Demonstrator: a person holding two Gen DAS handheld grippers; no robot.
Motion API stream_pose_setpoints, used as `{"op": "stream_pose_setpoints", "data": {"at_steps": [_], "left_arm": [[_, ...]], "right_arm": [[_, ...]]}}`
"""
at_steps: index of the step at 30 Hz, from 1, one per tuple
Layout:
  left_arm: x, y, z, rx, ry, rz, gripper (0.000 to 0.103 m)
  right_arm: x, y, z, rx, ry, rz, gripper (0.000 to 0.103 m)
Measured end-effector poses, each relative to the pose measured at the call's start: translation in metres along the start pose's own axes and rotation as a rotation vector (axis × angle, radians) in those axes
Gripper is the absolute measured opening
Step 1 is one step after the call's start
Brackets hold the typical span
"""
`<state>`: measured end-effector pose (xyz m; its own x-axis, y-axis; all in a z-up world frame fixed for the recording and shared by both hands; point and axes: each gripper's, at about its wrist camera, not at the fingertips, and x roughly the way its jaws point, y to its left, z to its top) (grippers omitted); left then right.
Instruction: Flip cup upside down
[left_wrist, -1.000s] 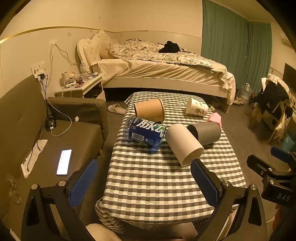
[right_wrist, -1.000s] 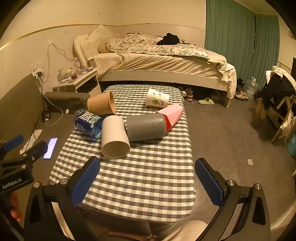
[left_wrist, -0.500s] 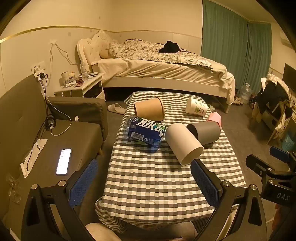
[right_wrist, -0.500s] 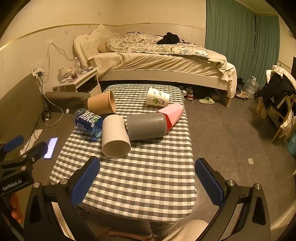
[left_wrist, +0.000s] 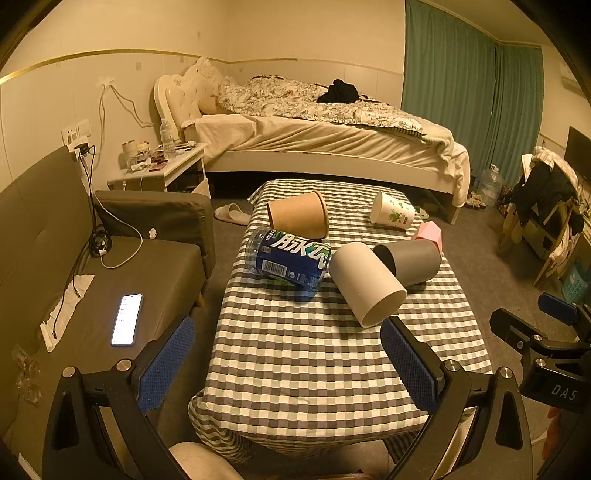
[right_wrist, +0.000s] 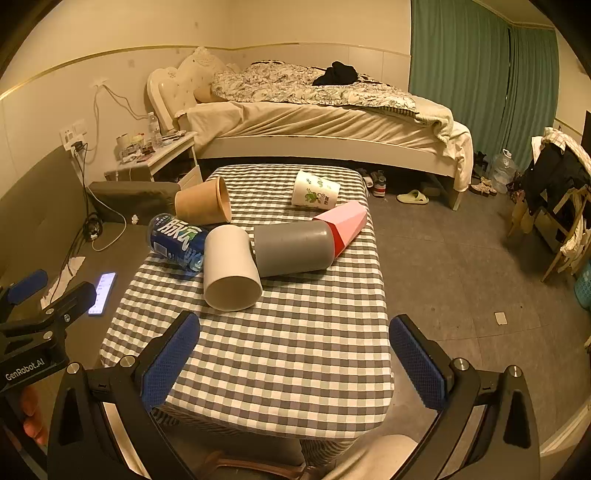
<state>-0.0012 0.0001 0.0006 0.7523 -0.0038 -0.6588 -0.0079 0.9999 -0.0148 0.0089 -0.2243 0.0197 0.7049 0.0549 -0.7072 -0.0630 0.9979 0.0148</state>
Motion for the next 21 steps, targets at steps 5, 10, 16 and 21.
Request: {"op": "stream_pose_setpoints", "data": {"at_steps": [5,10,16,21], "left_arm": [[0.0002,0.0002,0.0001,0.002,-0.001,0.000,0.103],[0.0005,0.0002,0.0001,-0.001,0.001,-0.001,0.103],[0.0005,0.0002,0.0002,0.002,0.001,-0.001,0.103],[0.0028,-0.0033,-0.0062,0.002,0.001,-0.001,0.103]], "right_arm": [[0.0036,0.0012,-0.0024,0.001,0.001,0.001,0.103],[0.0053,0.0006,-0.0061,0.005,0.003,0.002,0.103],[0.0050,0.0004,-0.0052,0.006,0.004,0.002,0.103],[0.0051,0.0010,-0.0055,0.006,0.005,0.003,0.103]]}}
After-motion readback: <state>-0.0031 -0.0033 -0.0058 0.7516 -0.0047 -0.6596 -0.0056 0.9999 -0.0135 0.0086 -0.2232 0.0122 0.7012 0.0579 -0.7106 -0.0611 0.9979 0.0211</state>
